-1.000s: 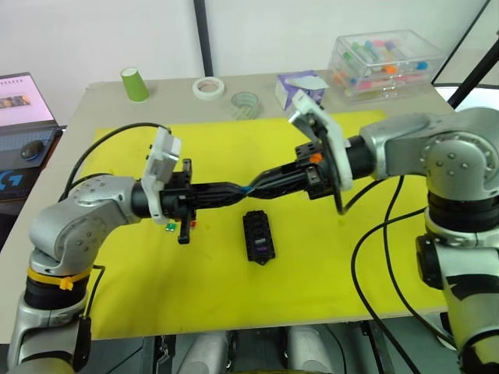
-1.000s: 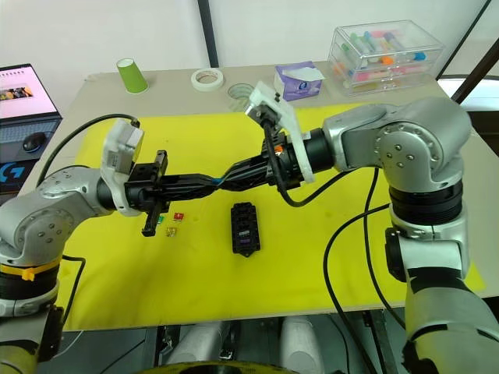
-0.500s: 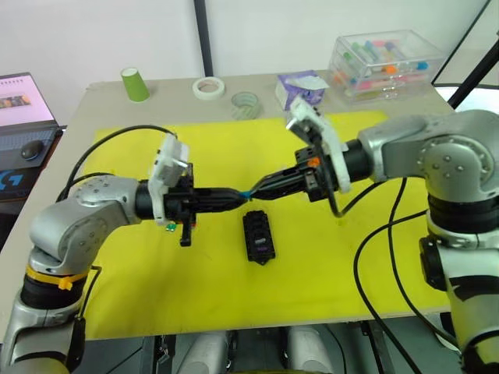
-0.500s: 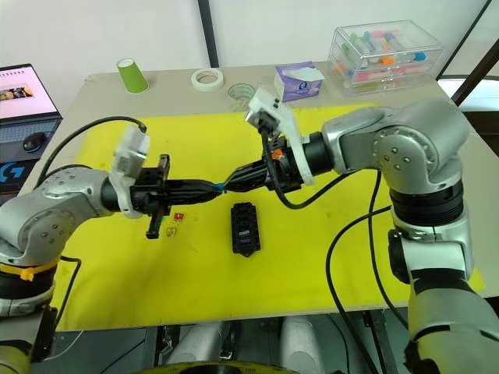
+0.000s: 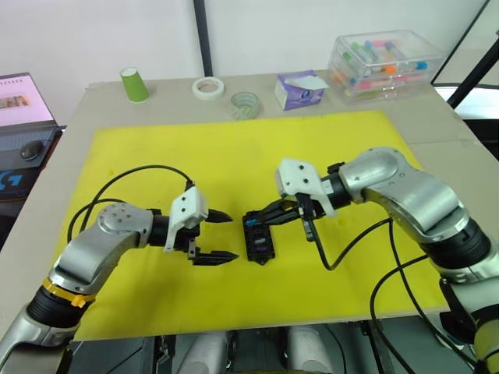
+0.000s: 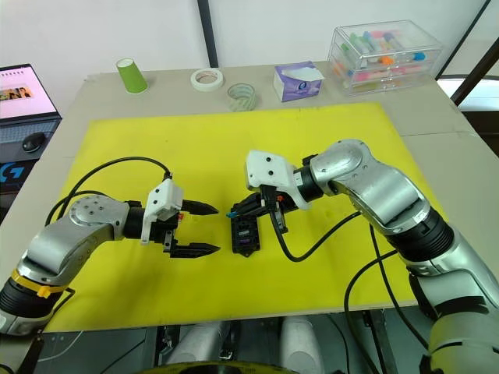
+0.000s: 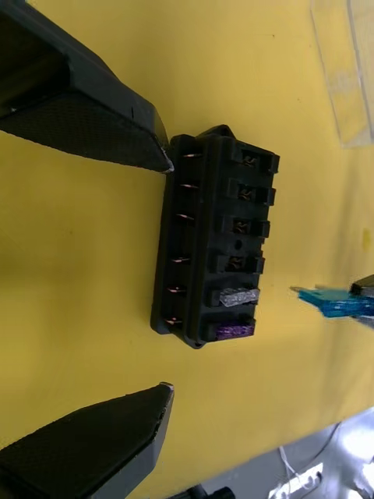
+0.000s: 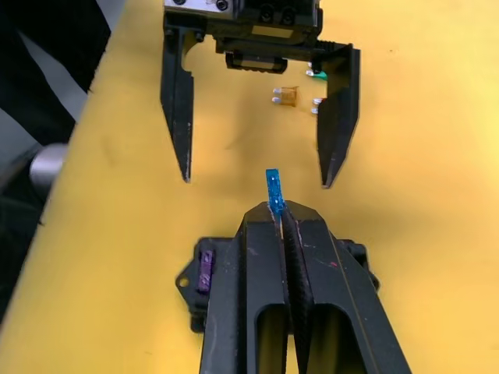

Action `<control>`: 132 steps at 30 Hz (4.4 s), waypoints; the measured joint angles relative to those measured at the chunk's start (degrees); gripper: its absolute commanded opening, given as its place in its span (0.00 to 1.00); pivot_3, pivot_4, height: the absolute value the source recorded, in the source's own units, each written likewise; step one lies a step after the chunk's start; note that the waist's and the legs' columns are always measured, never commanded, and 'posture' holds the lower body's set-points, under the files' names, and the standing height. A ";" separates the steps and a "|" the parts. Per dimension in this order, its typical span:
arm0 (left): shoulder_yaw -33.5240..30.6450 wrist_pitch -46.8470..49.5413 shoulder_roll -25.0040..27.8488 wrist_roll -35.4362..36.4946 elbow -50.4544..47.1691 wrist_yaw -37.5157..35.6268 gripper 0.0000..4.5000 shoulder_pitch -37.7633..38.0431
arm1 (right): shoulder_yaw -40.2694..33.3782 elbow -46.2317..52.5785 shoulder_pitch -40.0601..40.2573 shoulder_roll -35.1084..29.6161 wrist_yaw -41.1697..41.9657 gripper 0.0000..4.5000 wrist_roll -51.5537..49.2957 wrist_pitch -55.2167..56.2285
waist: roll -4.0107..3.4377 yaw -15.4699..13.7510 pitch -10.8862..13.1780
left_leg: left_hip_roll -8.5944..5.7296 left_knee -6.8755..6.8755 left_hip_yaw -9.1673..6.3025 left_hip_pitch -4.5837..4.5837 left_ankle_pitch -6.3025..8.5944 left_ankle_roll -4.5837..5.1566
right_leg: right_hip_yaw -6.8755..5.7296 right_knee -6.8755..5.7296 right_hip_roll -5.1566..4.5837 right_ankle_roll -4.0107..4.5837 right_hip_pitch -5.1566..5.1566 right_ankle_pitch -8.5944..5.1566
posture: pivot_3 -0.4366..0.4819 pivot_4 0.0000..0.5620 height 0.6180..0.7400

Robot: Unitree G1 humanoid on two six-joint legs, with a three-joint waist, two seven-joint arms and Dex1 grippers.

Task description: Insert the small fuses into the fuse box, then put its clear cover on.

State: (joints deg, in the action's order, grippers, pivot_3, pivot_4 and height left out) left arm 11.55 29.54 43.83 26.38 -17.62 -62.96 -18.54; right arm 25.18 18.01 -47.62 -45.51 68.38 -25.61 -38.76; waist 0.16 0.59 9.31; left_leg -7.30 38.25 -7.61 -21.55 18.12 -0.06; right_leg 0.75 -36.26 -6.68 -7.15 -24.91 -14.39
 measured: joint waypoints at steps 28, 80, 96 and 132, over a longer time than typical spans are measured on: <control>2.32 -6.38 -3.36 -7.20 1.86 -1.22 0.98 0.26 | 0.00 -8.73 6.69 4.04 4.84 0.00 7.49 9.16 | 0.02 -0.02 0.01 | 0.00 0.02 -0.01 0.00 0.00 0.00 | -0.01 0.00 0.01 0.00 0.01 0.00 | 0.48 0.27 1.00; 2.31 -7.51 -3.36 -8.29 1.89 -1.80 0.98 0.53 | -3.01 -6.96 9.82 5.67 2.65 0.00 6.80 2.04 | 0.02 0.01 0.00 | 0.00 0.02 -0.02 0.01 0.00 0.00 | -0.01 -0.01 0.01 0.00 0.01 0.00 | 0.48 0.27 1.00; 2.31 -7.52 -3.45 -8.29 1.89 -1.80 0.98 0.53 | -2.81 -7.12 10.70 5.66 2.65 0.00 10.76 7.90 | 0.02 0.01 0.00 | 0.00 0.02 -0.02 0.03 0.00 0.00 | -0.01 -0.02 0.02 0.00 0.03 0.00 | 0.48 0.27 1.00; 2.31 -7.87 -4.01 -8.43 1.89 -1.19 0.98 0.68 | 1.34 -4.94 7.80 5.06 2.91 0.00 16.31 2.66 | 0.12 0.00 -0.23 | 0.01 0.03 -0.04 0.16 0.00 0.00 | -0.02 -0.02 0.02 0.00 0.17 0.00 | 0.48 0.27 1.00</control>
State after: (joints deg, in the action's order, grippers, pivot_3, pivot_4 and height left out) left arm 13.86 21.66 39.82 17.95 -15.73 -64.16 -17.85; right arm 26.52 13.07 -39.82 -40.45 71.29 -9.30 -36.10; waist 0.28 0.60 9.08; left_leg -7.29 38.27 -7.64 -21.38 18.12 -0.06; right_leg 0.74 -36.27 -6.66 -7.15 -24.74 -14.39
